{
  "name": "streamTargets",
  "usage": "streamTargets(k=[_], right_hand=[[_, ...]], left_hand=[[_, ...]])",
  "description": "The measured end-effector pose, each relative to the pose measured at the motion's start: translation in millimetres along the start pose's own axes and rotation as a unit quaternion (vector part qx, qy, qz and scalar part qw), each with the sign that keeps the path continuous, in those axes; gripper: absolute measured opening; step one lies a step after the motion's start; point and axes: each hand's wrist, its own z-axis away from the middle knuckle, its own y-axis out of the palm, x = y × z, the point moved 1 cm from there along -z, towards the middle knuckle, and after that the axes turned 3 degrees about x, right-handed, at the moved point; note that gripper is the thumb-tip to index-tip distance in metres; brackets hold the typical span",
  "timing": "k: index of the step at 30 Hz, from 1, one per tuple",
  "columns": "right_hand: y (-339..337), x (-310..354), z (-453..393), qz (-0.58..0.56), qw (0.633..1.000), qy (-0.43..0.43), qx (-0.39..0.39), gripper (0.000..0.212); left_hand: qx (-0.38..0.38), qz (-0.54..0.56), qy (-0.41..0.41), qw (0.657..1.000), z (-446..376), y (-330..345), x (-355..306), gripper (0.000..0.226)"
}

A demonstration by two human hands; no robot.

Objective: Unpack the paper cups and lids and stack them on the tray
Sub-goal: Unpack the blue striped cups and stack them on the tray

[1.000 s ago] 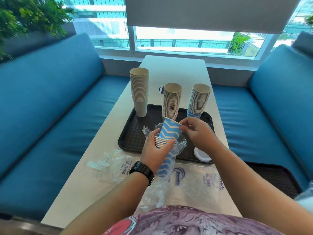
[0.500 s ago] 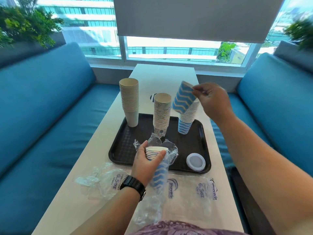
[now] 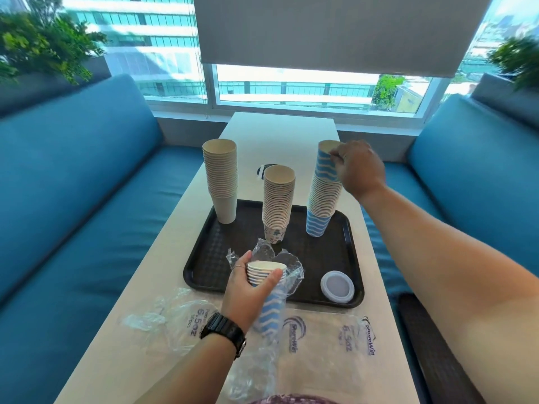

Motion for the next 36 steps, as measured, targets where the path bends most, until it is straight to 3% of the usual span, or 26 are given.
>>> streamTargets(k=[3,17,22,29,32,36], right_hand=[[12.1,-1.4,7.6,0.006,1.0,0.0,0.018,0.026],[38.1,-11.1,31.1,-0.036,0.995,0.031,0.085,0.033],[30.4,-5.0,36.4,-0.067,0.995,0.04,0.054,0.035],[24.6,17.1,70.5,-0.209,0.975,0.072,0.019,0.018],[24.1,31.6,96.0,-0.267,0.956,0.088,0.078,0.015],[27.5,46.7,126.3,-0.318,0.92,0.059,0.223,0.013]], left_hand=[[-0.008,-0.001,0.004,1.0,-0.2,0.0,1.8,0.084],[-0.002,0.001,0.005,1.0,0.0,0.5,1.5,0.086],[-0.004,0.007,0.011,1.0,0.6,-1.9,-3.0,0.088],[-0.001,0.001,0.021,1.0,5.1,0.7,-7.7,0.092],[0.001,-0.015,0.022,1.0,7.3,0.2,-10.5,0.104],[0.0,-0.014,0.026,1.0,10.9,-2.5,-17.4,0.107]])
